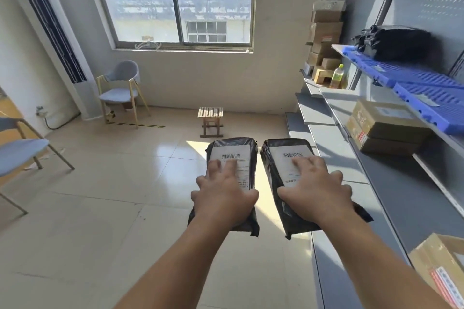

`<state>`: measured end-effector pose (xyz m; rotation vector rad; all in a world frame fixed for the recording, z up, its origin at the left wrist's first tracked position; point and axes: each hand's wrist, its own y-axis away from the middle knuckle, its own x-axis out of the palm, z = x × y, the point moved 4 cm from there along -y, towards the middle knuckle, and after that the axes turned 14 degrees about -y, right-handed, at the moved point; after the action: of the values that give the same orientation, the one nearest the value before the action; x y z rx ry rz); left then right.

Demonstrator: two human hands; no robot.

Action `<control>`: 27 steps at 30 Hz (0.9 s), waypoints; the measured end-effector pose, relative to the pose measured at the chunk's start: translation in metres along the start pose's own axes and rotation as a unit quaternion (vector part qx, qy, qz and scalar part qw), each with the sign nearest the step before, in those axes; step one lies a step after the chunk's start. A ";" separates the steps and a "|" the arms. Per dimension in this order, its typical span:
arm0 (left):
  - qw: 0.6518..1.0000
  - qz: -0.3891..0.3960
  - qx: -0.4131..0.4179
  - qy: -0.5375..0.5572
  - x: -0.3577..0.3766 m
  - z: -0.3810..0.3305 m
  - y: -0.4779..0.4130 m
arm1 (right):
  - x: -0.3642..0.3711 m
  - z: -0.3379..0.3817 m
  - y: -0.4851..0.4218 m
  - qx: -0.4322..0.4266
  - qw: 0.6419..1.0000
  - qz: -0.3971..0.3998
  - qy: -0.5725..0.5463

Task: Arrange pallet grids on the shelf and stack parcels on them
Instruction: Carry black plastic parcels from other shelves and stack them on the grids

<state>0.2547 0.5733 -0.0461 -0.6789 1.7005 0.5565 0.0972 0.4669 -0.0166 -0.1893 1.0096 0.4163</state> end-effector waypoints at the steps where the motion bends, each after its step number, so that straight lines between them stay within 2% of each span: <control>1: 1.000 0.000 0.005 0.002 0.000 -0.004 -0.023 | 0.000 0.004 -0.020 0.002 1.000 -0.007 0.009; 10: 0.995 0.009 0.104 0.010 -0.013 -0.068 -0.209 | -0.027 0.013 -0.170 0.074 0.993 -0.087 0.037; 17: 0.987 0.008 0.160 0.029 -0.011 -0.154 -0.318 | -0.059 -0.015 -0.279 0.138 0.983 -0.119 0.026; 27: 0.980 -0.025 0.198 0.016 -0.021 -0.294 -0.455 | -0.134 -0.064 -0.445 0.141 0.975 -0.173 0.000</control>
<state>0.3693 0.0498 0.0352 -0.4429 1.7506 0.1615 0.1735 0.0083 0.0471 -0.1055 1.0001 -0.0452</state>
